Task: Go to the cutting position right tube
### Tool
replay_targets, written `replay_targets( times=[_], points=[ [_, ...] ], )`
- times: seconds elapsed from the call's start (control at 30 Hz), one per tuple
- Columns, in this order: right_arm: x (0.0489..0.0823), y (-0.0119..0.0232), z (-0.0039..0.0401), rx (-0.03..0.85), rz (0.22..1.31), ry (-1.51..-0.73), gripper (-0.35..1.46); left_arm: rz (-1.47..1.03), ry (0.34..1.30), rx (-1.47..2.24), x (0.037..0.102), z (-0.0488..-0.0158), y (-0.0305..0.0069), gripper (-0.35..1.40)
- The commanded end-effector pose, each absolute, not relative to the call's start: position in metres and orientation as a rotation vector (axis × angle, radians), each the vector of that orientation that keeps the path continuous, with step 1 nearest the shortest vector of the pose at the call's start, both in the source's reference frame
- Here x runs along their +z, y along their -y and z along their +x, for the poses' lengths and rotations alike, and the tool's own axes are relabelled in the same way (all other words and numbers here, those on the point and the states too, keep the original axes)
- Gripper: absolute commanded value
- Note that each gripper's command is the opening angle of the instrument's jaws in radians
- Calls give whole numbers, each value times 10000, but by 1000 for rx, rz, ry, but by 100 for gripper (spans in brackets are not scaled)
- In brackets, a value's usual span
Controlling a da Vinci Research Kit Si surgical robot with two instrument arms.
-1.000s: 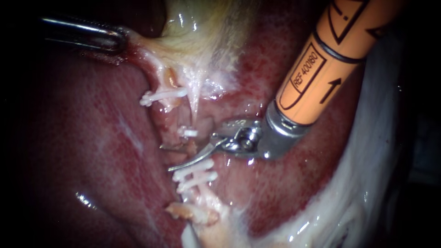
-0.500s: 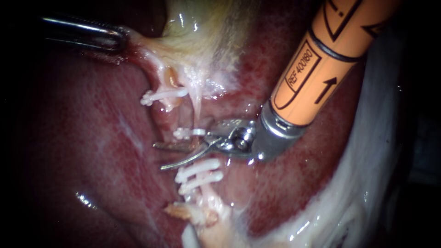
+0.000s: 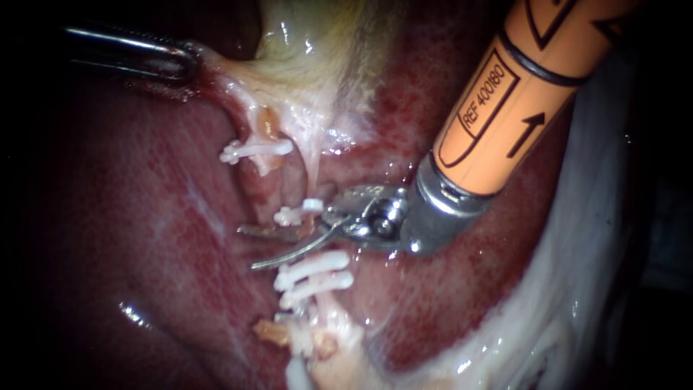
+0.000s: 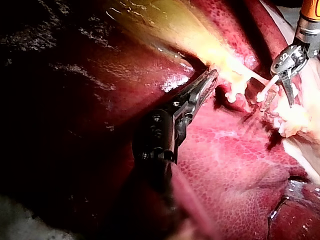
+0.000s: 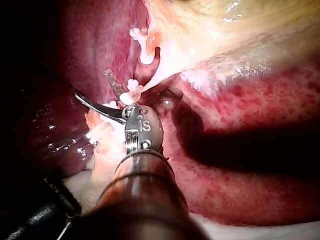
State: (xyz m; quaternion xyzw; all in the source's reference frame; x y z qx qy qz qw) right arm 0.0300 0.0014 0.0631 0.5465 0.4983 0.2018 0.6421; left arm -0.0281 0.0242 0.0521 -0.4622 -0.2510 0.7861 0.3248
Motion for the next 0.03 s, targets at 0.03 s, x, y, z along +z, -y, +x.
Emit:
replay_targets(
  times=[0.03],
  points=[
    [632,-13,299,460,1245,-1136,141,-1212,659,2061,521,-281,-242,-35]
  ],
)
